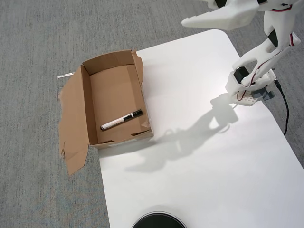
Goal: Grasp a pen and put it in the box.
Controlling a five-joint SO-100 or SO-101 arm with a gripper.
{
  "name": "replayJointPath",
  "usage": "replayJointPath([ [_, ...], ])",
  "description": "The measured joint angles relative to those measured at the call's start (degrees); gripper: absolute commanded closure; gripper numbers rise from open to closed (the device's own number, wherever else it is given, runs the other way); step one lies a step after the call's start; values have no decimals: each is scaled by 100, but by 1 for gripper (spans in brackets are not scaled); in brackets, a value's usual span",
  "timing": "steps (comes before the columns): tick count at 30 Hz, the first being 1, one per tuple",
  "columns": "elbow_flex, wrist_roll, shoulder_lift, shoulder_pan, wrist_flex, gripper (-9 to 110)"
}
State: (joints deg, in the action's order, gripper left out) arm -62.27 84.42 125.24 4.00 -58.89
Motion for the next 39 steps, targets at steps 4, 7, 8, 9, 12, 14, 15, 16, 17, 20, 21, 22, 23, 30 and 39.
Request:
replayJointPath([
  [4, -1512, 800, 1178, 18, 0, 77],
  [7, -1960, 993, 1415, -35, 0, 77],
  [8, -2109, 1116, 1468, -26, 0, 77],
  [9, -2399, 1371, 1679, 0, 0, 77],
  [12, -3349, 2250, 2145, 18, 0, 77],
  [14, -3814, 2646, 2399, 18, 0, 77],
  [15, -3990, 2804, 2522, 18, 0, 77],
  [16, -4192, 2918, 2663, 18, 0, 77],
  [17, -4395, 3023, 2804, 0, 0, 77],
  [20, -5054, 3190, 3340, -202, 0, 77],
  [21, -5229, 3217, 3498, -290, 0, 77],
  [22, -5379, 3226, 3630, -343, 0, 77],
  [23, -5537, 3234, 3797, -378, 0, 77],
  [30, -6530, 3516, 4667, -448, 0, 77],
  [39, -8587, 6003, 5941, -387, 0, 77],
])
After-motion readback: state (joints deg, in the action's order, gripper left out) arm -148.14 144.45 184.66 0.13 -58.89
